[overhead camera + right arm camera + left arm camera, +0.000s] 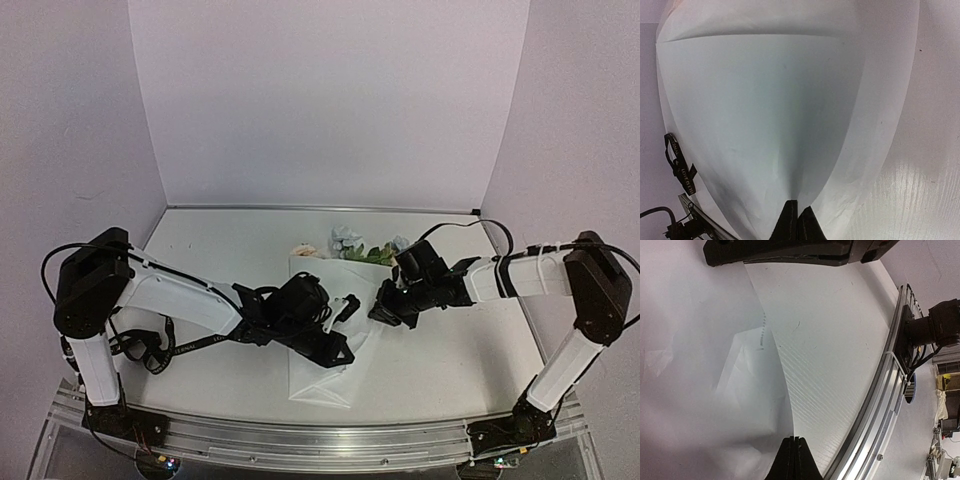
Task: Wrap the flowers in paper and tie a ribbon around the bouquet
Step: Fold the two-thirds-folded wrapping paper at the center of the board, then press the fold line of the 2/3-folded wrapping paper.
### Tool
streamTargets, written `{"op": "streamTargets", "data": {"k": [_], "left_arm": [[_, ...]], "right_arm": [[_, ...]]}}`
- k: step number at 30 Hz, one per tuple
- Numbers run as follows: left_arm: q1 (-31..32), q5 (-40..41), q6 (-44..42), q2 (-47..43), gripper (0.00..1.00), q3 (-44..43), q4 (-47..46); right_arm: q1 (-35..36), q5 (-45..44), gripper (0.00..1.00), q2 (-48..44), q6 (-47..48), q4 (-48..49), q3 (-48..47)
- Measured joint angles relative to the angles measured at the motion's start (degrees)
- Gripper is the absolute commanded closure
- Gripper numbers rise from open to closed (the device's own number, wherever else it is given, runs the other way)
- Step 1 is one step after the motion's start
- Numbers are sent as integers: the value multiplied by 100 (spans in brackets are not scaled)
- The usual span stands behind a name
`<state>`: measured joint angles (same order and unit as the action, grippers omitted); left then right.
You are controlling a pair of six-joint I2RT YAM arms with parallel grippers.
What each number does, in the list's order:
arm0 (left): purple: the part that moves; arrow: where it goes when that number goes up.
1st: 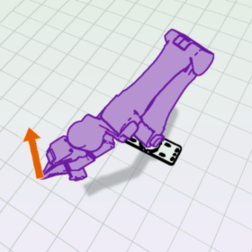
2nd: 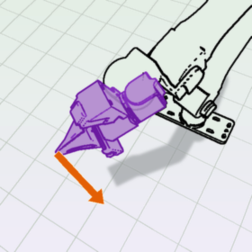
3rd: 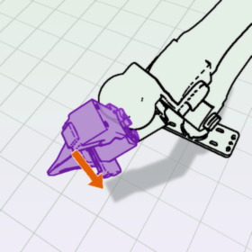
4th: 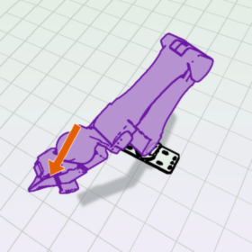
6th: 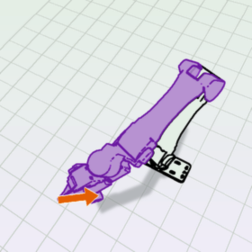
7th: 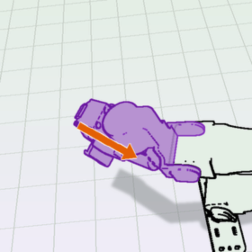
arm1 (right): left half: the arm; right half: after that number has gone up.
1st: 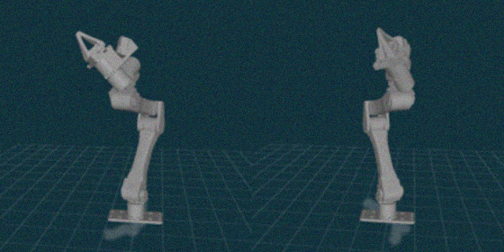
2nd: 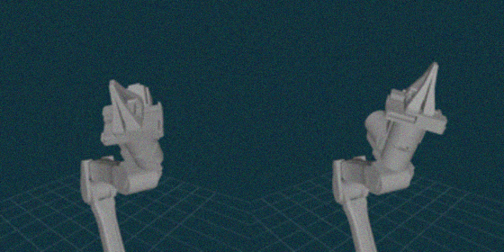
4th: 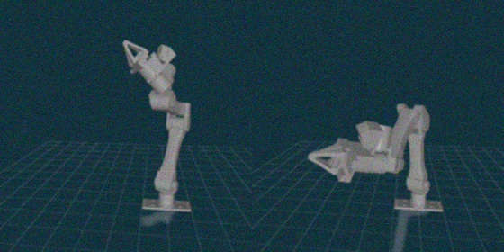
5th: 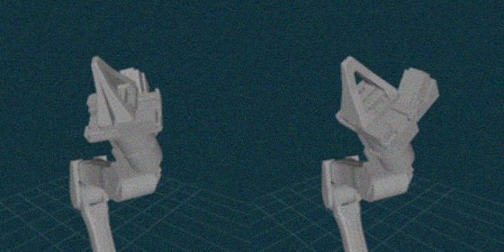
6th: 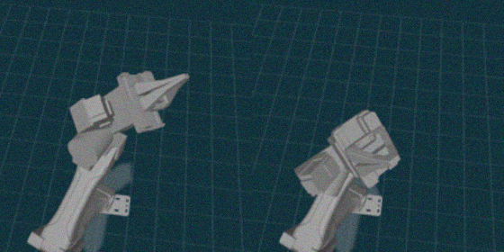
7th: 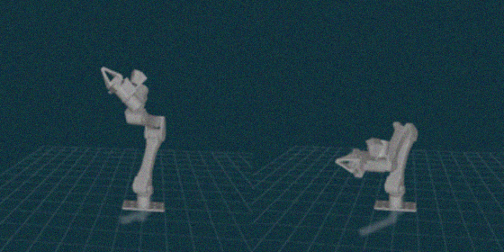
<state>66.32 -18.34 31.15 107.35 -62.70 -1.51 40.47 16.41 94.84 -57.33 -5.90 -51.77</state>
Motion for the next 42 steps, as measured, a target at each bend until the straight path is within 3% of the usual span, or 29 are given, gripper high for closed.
{"op": "streamTargets", "data": {"k": [3, 7, 16, 32, 42], "left_arm": [[0, 9, -34, 0, 75, -1, 3], [-55, 41, -6, -129, 74, 43, 6], [-627, 84, 188, -813, 85, 484, -70], [-707, -552, 163, -55, 92, 572, -43], [-602, -762, 165, 185, 92, 537, -49]], "right_arm": [[-92, 18, 100, 46, 30, 40, 0], [-256, 150, 100, 243, 100, 64, -4], [-379, 427, 100, 678, 319, -47, -256], [-518, 473, 100, 741, 804, -863, -750], [-520, 389, 100, 688, 1275, -1856, -1063]]}}
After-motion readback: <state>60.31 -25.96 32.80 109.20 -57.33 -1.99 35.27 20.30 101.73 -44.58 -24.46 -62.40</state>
